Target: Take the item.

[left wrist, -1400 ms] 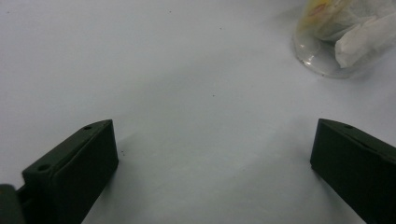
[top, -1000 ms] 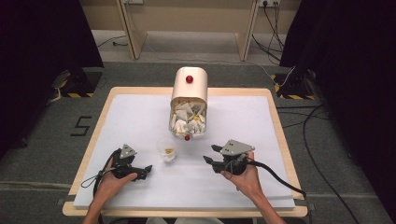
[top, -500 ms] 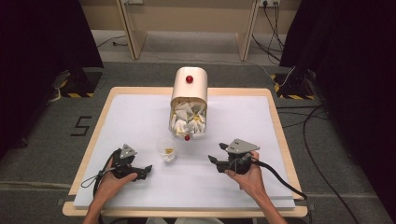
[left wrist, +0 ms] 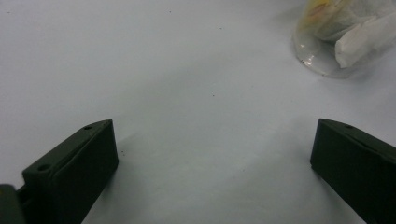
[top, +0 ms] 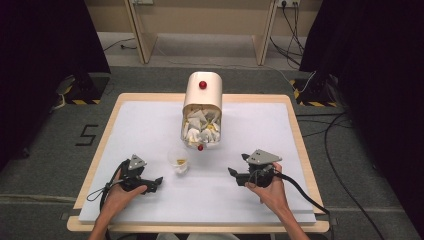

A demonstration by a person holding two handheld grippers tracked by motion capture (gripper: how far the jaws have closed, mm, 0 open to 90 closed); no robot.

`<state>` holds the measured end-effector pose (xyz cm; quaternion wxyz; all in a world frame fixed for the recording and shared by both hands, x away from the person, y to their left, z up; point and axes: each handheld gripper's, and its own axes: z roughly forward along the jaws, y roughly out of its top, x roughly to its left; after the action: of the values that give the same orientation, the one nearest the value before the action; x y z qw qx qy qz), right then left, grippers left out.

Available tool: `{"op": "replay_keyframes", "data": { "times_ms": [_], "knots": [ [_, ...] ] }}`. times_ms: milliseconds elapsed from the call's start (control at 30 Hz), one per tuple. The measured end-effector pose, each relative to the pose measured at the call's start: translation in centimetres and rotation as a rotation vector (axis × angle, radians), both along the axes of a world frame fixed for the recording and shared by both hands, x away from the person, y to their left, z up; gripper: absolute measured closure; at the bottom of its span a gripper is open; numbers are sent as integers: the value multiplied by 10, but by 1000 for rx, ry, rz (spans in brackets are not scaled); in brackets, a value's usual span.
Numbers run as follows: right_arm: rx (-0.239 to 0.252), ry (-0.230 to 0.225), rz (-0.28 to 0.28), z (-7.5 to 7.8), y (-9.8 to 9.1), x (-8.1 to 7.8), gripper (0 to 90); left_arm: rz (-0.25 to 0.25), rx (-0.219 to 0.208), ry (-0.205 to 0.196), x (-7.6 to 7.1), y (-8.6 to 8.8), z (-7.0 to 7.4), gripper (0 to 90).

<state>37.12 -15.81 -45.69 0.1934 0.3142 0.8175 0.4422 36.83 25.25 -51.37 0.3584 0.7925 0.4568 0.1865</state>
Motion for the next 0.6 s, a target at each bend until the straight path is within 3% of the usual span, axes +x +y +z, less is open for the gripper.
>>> {"op": "replay_keyframes", "data": {
  "times_ms": [200, 533, 600],
  "knots": [
    [-39, 3, -21, -3, -4, -1, 258, 0, 0, 0, 0, 0, 0, 0],
    [-14, 37, -37, -9, -13, -1, 259, 0, 0, 0, 0, 0, 0, 0],
    [-32, 35, -43, -9, -15, -2, 258, 0, 0, 0, 0, 0, 0, 0]
  ]
}}
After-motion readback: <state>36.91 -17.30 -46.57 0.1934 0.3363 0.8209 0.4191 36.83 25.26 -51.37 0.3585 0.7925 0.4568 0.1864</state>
